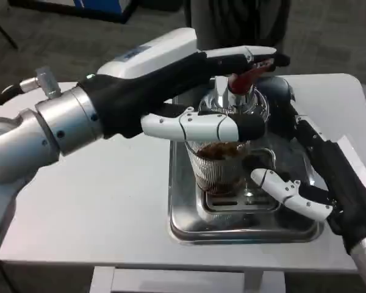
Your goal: Grasp the cup under the faucet to collect the drink, then remove the cup.
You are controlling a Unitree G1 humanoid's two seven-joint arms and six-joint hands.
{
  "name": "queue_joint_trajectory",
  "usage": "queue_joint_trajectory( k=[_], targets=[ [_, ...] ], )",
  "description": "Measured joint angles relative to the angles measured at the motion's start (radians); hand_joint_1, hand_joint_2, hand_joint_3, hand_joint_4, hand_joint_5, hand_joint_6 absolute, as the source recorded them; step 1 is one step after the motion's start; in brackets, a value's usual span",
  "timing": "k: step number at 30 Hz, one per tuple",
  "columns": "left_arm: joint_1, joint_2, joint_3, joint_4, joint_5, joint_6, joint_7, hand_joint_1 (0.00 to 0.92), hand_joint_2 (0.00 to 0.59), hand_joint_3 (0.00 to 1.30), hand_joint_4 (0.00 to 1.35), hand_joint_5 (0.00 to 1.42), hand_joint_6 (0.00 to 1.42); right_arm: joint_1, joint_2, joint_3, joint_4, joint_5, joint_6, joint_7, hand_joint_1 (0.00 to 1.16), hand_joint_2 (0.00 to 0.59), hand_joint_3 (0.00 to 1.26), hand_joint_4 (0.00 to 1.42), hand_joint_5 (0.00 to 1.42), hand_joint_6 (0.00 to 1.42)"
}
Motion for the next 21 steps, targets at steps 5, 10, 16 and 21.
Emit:
queue_joint_trajectory(
  k=[5, 10, 16, 21],
  targets=[
    [0.002, 0.000, 0.012, 0.000, -0.014, 0.011, 0.000, 0.000, 0.097, 0.18, 0.11, 0.22, 0.19, 0.000, 0.000, 0.000, 0.000, 0.001, 0.000, 0.000, 0.54, 0.267, 0.07, 0.05, 0.12, 0.14],
    [0.006, -0.002, 0.017, 0.001, -0.030, 0.020, 0.000, 0.000, 0.098, 0.17, 0.12, 0.22, 0.20, 0.000, 0.000, -0.001, 0.000, 0.002, 0.000, 0.000, 0.54, 0.271, 0.07, 0.05, 0.12, 0.14],
    [0.014, -0.010, 0.028, 0.004, -0.054, 0.032, 0.000, 0.000, 0.097, 0.17, 0.13, 0.23, 0.21, 0.001, -0.001, -0.002, 0.000, 0.002, 0.000, 0.000, 0.54, 0.273, 0.07, 0.06, 0.12, 0.14],
    [0.031, -0.034, 0.061, 0.005, -0.074, 0.035, 0.005, 0.000, 0.104, 0.16, 0.14, 0.24, 0.22, 0.002, -0.003, -0.005, 0.000, 0.002, 0.000, 0.000, 0.54, 0.274, 0.08, 0.06, 0.12, 0.14]
  ],
)
